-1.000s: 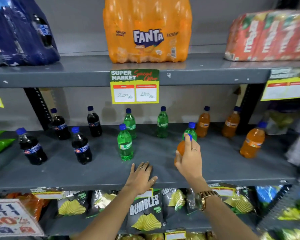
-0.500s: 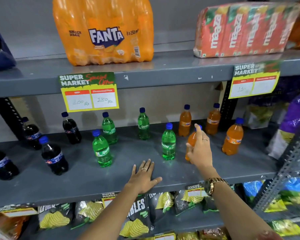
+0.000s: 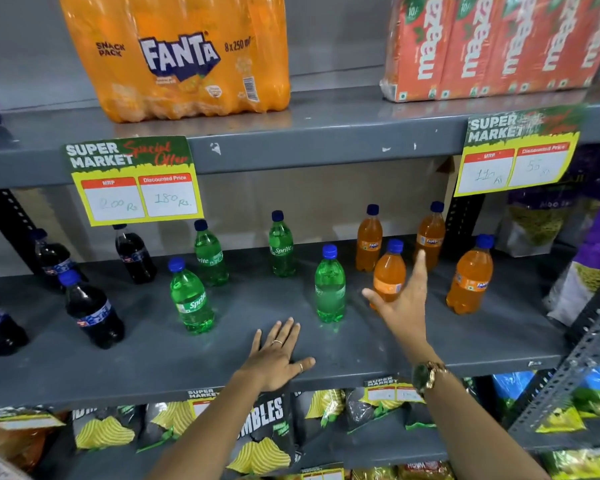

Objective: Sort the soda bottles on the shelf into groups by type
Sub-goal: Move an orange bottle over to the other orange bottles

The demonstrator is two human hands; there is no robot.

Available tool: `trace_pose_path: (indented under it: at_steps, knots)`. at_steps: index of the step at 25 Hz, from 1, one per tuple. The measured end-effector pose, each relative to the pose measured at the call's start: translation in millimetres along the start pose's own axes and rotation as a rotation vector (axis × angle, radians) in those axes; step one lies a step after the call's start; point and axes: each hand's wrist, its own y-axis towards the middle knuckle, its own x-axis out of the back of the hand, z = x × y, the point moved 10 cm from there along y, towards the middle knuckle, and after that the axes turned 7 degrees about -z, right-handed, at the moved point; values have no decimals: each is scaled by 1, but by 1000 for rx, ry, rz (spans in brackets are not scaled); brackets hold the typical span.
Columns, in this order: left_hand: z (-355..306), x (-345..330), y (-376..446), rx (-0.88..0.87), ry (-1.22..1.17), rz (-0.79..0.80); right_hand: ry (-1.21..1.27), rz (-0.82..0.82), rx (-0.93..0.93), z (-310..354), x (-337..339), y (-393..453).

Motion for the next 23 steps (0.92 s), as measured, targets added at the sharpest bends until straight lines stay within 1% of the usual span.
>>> trace_pose_path:
  at_steps: [3, 4, 6, 8, 15, 19, 21, 23]
  knots:
    - [0, -1, 1, -2, 1, 3, 159, 88, -319, -49, -15, -17]
    - [1, -1, 2, 0, 2, 2, 162, 114, -369, -59, -19, -20]
    - [5, -2, 3, 7, 0, 11, 87, 132, -373, -65, -21, -20]
    - [6, -5, 5, 5, 16, 17, 12, 116, -357, -66, -17, -21]
    - [5, -6, 6, -10, 8, 3, -81, 32, -365, -66, -9, -28]
    - [4, -6, 5, -6, 18, 18, -87, 27, -355, -64, -9, -28]
    - [4, -6, 5, -3, 14, 21, -41, 21, -368, -63, -8, -27]
    - [4, -6, 5, -7, 14, 13, 12, -64, -372, -58, 0, -31]
